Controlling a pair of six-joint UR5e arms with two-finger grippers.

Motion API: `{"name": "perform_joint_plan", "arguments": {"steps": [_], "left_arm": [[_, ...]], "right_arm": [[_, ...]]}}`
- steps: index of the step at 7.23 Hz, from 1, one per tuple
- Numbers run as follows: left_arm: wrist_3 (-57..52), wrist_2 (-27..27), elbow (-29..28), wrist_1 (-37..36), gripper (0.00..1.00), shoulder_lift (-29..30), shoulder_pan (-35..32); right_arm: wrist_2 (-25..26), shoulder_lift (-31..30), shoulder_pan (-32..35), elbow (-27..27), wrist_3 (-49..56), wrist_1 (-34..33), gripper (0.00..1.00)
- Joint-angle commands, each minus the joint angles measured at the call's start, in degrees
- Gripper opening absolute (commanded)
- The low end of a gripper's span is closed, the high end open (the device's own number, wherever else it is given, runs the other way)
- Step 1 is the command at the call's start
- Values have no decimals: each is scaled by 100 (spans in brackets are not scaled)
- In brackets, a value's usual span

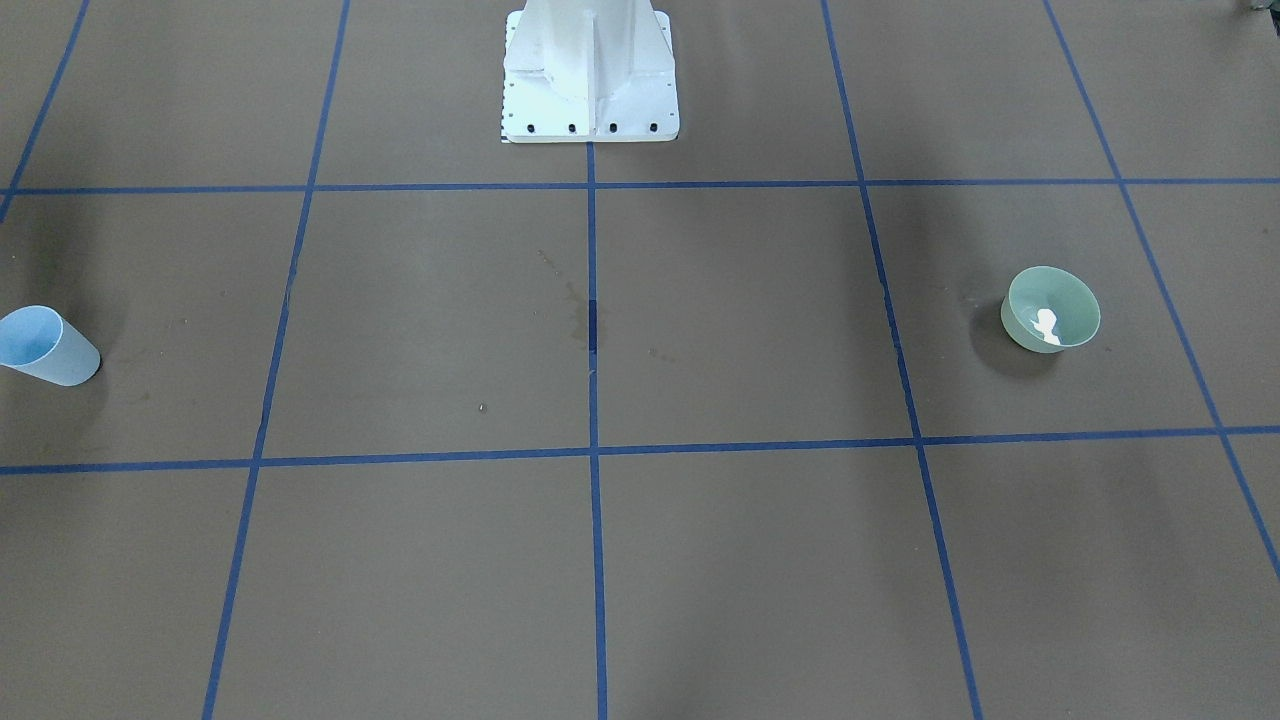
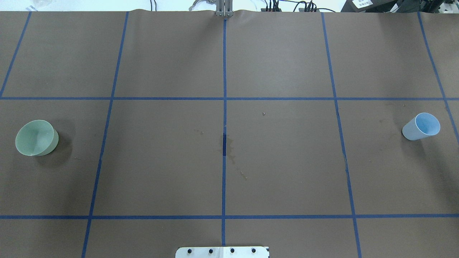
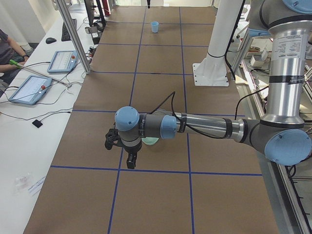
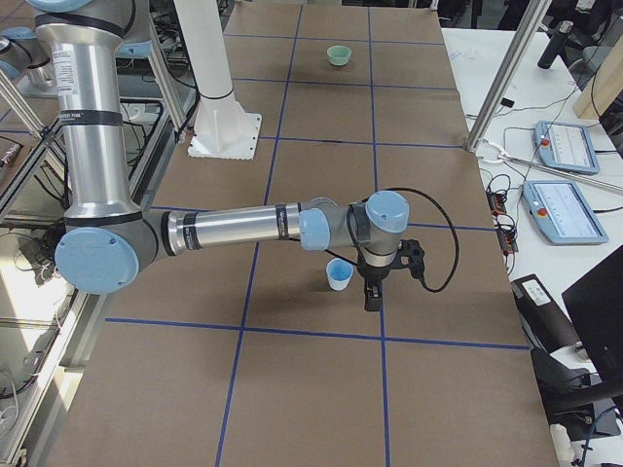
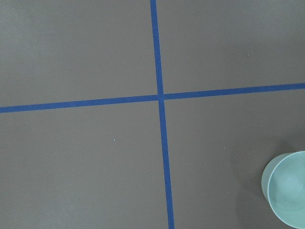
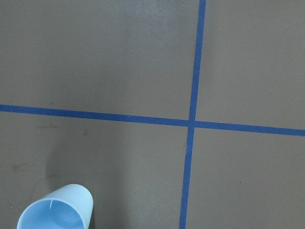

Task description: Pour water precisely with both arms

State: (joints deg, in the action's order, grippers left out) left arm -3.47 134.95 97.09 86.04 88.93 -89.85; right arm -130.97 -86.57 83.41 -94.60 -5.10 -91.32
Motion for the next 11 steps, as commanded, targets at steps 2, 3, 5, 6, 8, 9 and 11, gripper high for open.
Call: {"name": "perform_joint_plan", "arguments": {"steps": [2,3,5,6,8,9,11], "left_arm": [[4,-302,-59,-17,100,-42,196],[13,-241,-163,-17,100,-34,196],[4,-119,-200,0,100,-25,196],[4,91,-208,-17,100,-42,196],[13,93,-200,9,100,-33,196],[13,111,-208,18,100,-25,196],[-31,85,-173,44,100,-42,187]], "right_arm": [[54,0,0,-268,-9,-44,100],[54,-9,0,-269,-9,-53,100],[54,-96,0,-278,-9,-36,100],[54,-97,0,-278,-9,-35,100],[54,-97,-9,-278,-9,-35,100],[46,-97,-9,-278,-9,-35,100],[54,-97,-9,-278,-9,-27,100]]}}
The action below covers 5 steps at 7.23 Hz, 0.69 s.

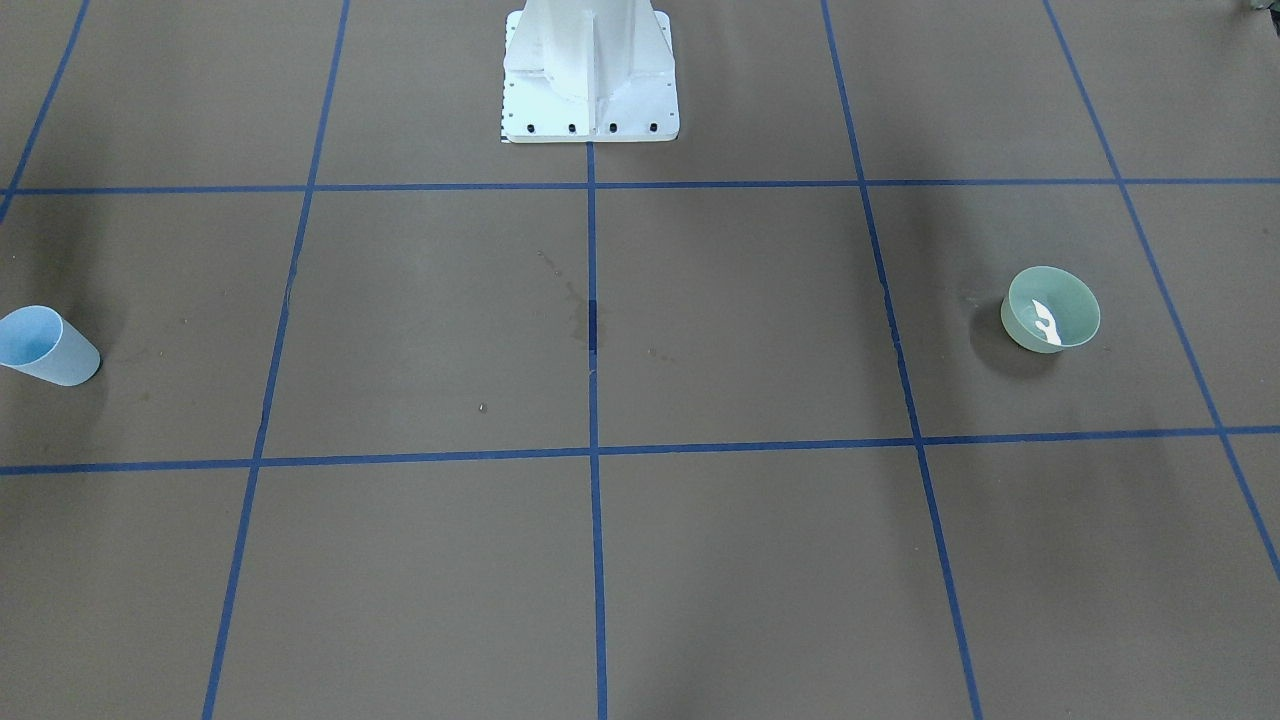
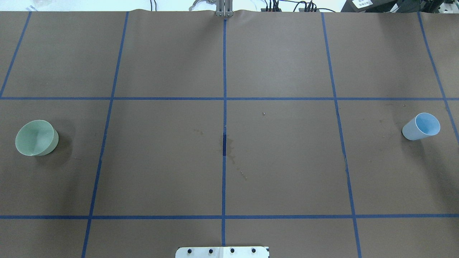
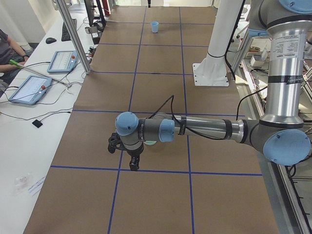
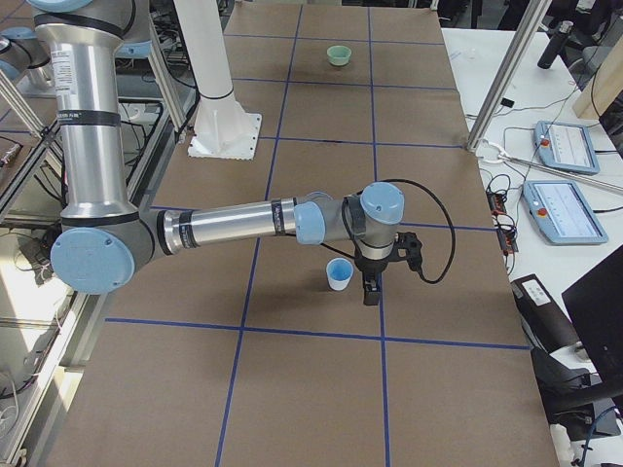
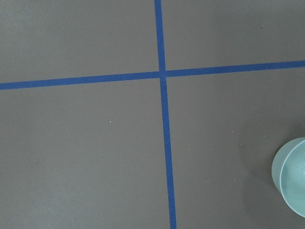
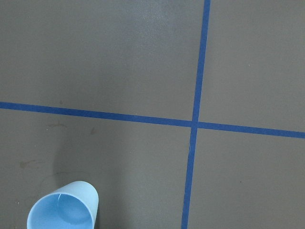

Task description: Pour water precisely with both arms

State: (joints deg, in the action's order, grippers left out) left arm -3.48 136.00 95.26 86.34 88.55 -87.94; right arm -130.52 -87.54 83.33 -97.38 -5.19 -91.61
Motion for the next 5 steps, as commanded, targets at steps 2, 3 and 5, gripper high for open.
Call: {"name": "perform_joint_plan", "arguments": {"steps": [2,3,5], "left_arm": [[5,-4,28,6,100,-5,-13],[5,5,28,6,100,-5,-13],[31,-4,37,-20,100,-5,-13]], "right_arm": [[1,0,8,0,0,3,100],[1,0,-1,0,0,3,100],[1,0,8,0,9,3,100]]}}
